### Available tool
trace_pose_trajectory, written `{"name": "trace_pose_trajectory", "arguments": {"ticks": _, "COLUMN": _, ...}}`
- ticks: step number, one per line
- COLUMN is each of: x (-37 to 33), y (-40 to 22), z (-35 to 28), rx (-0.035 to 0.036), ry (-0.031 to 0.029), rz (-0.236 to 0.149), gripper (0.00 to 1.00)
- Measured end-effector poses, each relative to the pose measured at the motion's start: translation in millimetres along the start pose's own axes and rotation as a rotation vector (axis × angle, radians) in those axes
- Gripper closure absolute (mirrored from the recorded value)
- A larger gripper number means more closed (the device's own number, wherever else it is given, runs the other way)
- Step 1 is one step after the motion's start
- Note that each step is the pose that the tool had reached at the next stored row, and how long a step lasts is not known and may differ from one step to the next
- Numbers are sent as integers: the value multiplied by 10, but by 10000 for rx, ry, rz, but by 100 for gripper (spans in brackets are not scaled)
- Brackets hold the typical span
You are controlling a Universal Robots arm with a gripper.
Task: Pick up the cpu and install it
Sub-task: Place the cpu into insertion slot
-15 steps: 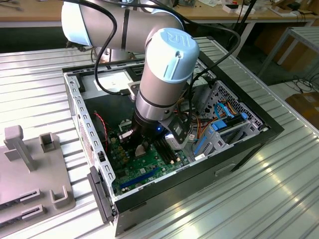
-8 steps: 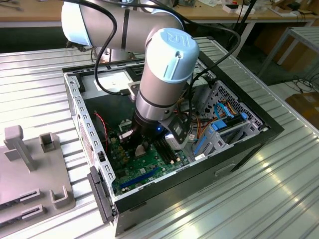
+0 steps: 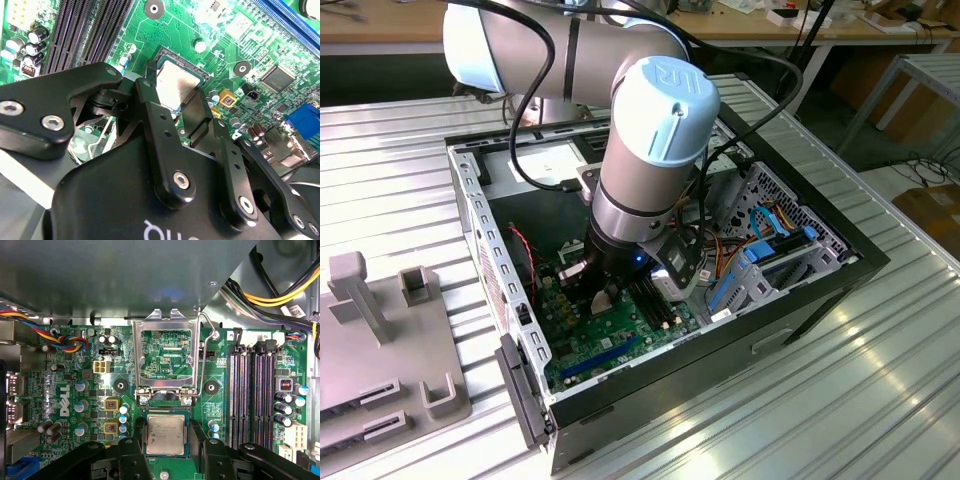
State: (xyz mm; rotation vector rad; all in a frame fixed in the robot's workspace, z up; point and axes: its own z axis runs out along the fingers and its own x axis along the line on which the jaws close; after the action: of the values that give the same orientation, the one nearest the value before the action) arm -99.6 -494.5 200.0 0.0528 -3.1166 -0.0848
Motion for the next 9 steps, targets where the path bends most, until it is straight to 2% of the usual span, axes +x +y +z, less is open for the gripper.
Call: {"name": "trace_pose_trajectory", "arguments": {"ticks": 9, "x": 2, "y": 0, "z": -8, "rx": 20, "ry": -10, "rz": -1, "gripper": 55}}
